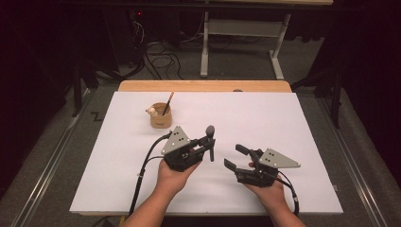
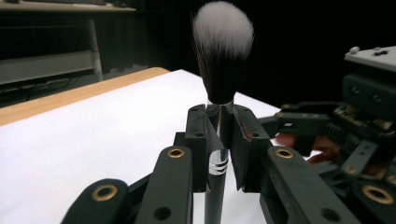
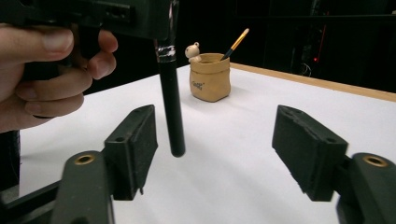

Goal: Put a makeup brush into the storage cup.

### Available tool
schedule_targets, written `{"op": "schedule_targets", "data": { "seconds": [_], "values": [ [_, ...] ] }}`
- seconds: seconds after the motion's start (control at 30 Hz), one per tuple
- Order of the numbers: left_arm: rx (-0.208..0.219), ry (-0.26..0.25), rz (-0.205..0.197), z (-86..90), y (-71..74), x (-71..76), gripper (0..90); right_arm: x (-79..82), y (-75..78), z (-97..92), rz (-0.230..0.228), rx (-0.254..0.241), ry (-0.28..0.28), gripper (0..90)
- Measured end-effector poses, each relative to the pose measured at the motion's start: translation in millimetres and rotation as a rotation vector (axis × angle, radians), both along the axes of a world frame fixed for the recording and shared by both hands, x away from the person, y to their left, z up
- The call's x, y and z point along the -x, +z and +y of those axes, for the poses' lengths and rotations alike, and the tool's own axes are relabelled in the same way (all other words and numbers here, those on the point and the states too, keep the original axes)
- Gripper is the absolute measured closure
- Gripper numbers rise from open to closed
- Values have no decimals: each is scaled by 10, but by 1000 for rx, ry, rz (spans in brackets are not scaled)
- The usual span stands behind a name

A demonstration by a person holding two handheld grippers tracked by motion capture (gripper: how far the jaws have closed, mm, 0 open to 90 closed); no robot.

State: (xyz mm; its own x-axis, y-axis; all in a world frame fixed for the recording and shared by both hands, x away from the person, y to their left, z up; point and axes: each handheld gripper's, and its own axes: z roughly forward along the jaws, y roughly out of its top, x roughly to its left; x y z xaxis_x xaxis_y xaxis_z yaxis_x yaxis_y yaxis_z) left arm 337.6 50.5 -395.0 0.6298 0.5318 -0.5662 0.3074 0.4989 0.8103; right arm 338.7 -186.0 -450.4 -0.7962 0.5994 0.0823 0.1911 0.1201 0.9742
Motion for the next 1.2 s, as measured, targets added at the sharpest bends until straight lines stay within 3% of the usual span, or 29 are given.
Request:
{"op": "schedule_targets", "data": {
  "seconds": [0.17,0.37,0.73,1.2],
  "values": [
    [-7,30,-1,131,-1,-27,786,2,4,-88,-6,-3,-30,169],
    [-3,58,-6,262,37,-67,786,-30,24,-193,2,-10,-81,88],
    [-19,117,-28,495,88,-99,786,-44,29,-356,3,13,-121,7],
    [-16,198,-47,806,167,-166,786,-23,50,-580,-12,26,-150,3]
  ]
}}
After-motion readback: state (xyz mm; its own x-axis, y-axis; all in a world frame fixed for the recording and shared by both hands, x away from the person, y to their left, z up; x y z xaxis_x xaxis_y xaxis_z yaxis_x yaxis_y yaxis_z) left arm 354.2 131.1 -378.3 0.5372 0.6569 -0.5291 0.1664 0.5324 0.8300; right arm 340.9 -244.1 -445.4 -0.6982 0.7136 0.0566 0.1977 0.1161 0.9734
